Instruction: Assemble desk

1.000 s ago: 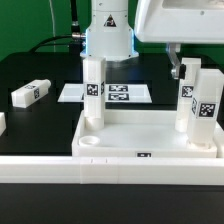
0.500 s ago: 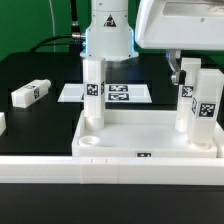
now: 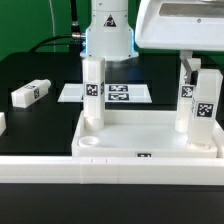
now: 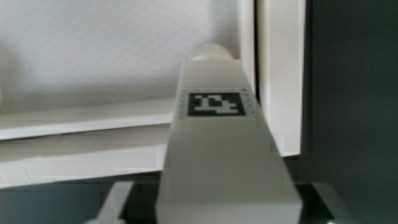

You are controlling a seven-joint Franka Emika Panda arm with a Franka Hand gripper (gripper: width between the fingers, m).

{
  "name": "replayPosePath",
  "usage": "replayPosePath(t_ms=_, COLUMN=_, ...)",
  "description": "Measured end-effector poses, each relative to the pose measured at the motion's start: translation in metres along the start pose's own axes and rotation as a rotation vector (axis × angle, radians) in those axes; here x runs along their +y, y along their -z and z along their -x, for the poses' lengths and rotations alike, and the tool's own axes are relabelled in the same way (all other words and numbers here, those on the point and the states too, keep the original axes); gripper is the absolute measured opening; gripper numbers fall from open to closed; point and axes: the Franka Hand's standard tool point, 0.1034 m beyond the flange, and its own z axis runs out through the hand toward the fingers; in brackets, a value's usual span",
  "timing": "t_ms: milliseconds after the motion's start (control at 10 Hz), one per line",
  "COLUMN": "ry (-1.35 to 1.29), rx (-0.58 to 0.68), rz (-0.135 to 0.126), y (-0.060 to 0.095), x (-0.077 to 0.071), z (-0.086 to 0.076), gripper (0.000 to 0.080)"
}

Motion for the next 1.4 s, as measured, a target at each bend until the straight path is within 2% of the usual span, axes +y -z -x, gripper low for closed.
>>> replayPosePath(t_ms=200, ry=-0.121, rx=0.0, rz=0.0, y=-0.0001, x=0.0, z=0.0001, gripper=0.0289)
replayPosePath(t_ms=800, ry=-0.808, rx=-0.019, rz=-0.019, y=-0.0015, x=0.0001, z=0.0034, gripper=0.0291)
replayPosePath(t_ms=1000, ry=-0.991, rx=-0.025, rz=-0.018, y=-0.0017, x=-0.0004, z=0.0037, gripper=0.0291)
replayPosePath(t_ms=1200, ry=-1.152, rx=-0.034, rz=-0.022, y=-0.0017, x=-0.0013, z=0.0034, gripper=0.0291)
replayPosePath(t_ms=1400, ry=-1.2, rx=-0.035, rz=-0.022, y=-0.0018, x=-0.0014, z=0.0034, gripper=0.0292)
